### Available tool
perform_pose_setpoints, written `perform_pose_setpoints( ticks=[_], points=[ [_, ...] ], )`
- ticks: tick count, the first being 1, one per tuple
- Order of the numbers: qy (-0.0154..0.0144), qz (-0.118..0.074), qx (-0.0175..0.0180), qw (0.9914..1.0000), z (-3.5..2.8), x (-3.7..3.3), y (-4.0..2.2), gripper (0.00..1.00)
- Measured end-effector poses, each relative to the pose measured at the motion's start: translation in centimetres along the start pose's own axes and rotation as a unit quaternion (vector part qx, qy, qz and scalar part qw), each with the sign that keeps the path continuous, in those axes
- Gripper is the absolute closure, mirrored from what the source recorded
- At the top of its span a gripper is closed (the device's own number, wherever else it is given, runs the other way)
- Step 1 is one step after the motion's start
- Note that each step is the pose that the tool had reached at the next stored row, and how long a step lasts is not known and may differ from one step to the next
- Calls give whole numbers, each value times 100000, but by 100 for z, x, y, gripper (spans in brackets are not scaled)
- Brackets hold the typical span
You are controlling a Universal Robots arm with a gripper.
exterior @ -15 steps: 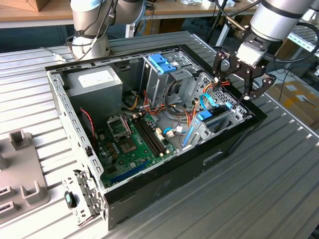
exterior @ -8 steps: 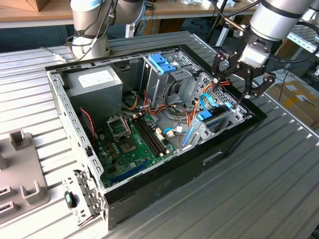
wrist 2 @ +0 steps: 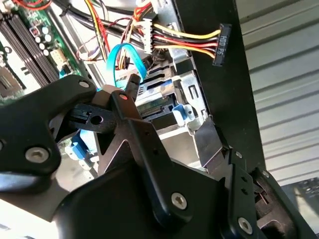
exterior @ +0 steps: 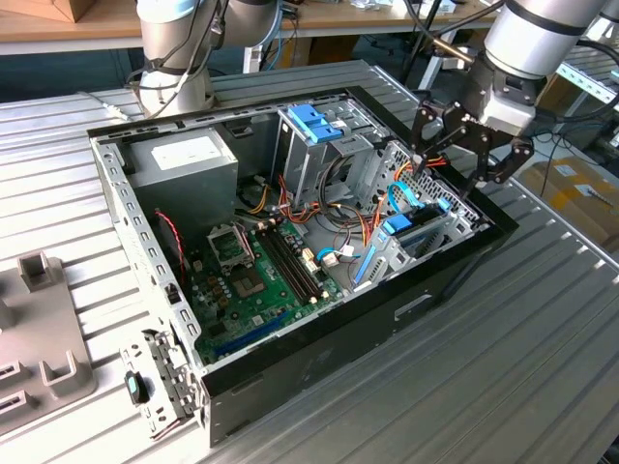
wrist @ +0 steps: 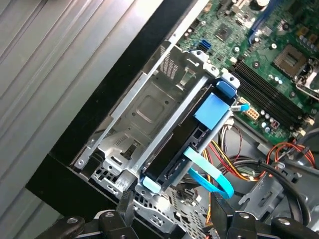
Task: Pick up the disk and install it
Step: 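Insert the second disk wire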
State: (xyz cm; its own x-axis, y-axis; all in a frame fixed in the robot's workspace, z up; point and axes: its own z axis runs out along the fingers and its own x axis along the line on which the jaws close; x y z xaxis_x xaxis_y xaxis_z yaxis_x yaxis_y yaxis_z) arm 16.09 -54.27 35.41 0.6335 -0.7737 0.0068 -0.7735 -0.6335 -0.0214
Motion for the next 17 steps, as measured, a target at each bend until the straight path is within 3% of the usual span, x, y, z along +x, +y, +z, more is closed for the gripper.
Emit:
perform_pose_setpoints(
  ticks=[4,11,14,16,17],
  points=[
    [-79,-3664,24,99933,0,-5,-4,29],
    [-94,-4620,24,99893,-1,-10,-9,29],
    [-152,-6901,48,99761,1,-12,-10,29],
    [-186,-8618,59,99628,0,-13,-11,29],
    [-217,-9880,70,99510,1,-13,-11,29]
  ],
)
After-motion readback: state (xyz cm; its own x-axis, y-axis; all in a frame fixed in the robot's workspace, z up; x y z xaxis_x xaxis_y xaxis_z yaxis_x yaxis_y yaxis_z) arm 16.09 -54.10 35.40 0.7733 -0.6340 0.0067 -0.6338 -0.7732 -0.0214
